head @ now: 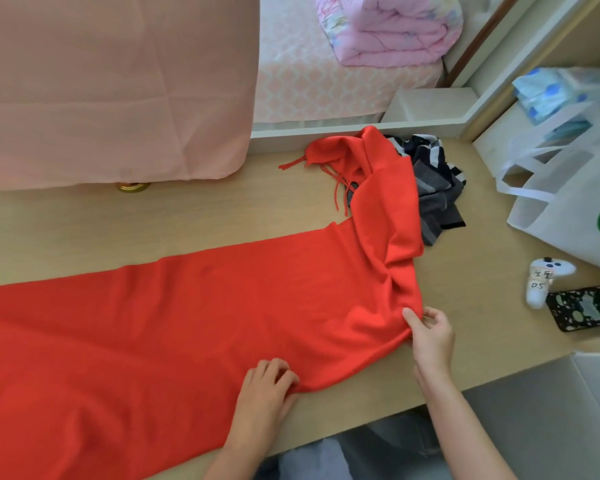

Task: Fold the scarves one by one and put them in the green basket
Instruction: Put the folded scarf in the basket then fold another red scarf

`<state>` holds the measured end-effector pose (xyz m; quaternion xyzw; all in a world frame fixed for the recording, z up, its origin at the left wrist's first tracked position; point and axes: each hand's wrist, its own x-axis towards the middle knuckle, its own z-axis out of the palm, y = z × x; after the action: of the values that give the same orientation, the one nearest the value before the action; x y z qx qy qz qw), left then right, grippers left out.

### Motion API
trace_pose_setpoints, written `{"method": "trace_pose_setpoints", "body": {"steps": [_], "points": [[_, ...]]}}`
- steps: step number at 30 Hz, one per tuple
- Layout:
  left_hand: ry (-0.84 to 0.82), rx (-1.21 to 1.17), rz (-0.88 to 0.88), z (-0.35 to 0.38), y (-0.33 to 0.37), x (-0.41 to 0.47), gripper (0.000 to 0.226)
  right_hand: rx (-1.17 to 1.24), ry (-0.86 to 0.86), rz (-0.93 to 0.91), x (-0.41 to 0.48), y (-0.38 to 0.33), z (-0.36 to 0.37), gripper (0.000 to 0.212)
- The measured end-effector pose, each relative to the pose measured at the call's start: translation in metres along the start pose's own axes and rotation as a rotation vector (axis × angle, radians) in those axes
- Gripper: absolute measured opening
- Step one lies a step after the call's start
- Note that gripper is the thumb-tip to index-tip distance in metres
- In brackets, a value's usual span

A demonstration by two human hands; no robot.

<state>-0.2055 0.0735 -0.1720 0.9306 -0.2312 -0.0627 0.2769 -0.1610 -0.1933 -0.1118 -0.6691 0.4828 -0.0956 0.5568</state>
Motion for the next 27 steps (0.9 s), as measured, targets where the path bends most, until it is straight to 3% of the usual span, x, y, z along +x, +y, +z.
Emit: {"method": "trace_pose_setpoints", "body": {"steps": [1, 5, 7, 12, 16, 18, 21, 25, 27], "points": [[0.007, 0.004, -0.017, -0.003, -0.001, 0.003, 0.014, -0.002, 0.005, 0.002, 0.003, -0.002, -0.001, 0.016], [-0.070, -0.207, -0.325, -0.028, -0.006, 0.011, 0.017, -0.044, 0.018, -0.037, 0.007, -0.013, 0.000, 0.022], [-0.124, -0.316, -0.395, -0.034, -0.013, 0.015, 0.014, -0.033, 0.006, -0.035, 0.010, -0.013, -0.001, 0.023], [-0.205, -0.456, -0.414, -0.041, -0.013, 0.026, 0.017, 0.074, -0.028, 0.110, 0.017, -0.006, -0.006, 0.010], [-0.008, -0.375, -0.348, -0.038, -0.014, 0.025, 0.038, 0.344, -0.131, 0.206, 0.008, -0.010, -0.007, 0.012], [0.066, -0.265, -0.279, -0.038, -0.016, 0.022, 0.029, 0.194, -0.090, 0.084, 0.001, -0.003, -0.005, 0.024], [0.073, -0.179, -0.190, -0.041, -0.018, 0.010, 0.009, -0.166, -0.160, -0.315, -0.022, 0.015, 0.000, 0.034], [-0.001, -0.070, -0.149, -0.041, -0.028, -0.019, 0.026, -0.554, -0.316, -0.819, -0.043, 0.042, 0.013, 0.039], [-0.009, -0.064, -0.189, -0.041, -0.036, -0.030, 0.047, -0.675, -0.362, -0.932, -0.039, 0.053, 0.020, 0.041]]}}
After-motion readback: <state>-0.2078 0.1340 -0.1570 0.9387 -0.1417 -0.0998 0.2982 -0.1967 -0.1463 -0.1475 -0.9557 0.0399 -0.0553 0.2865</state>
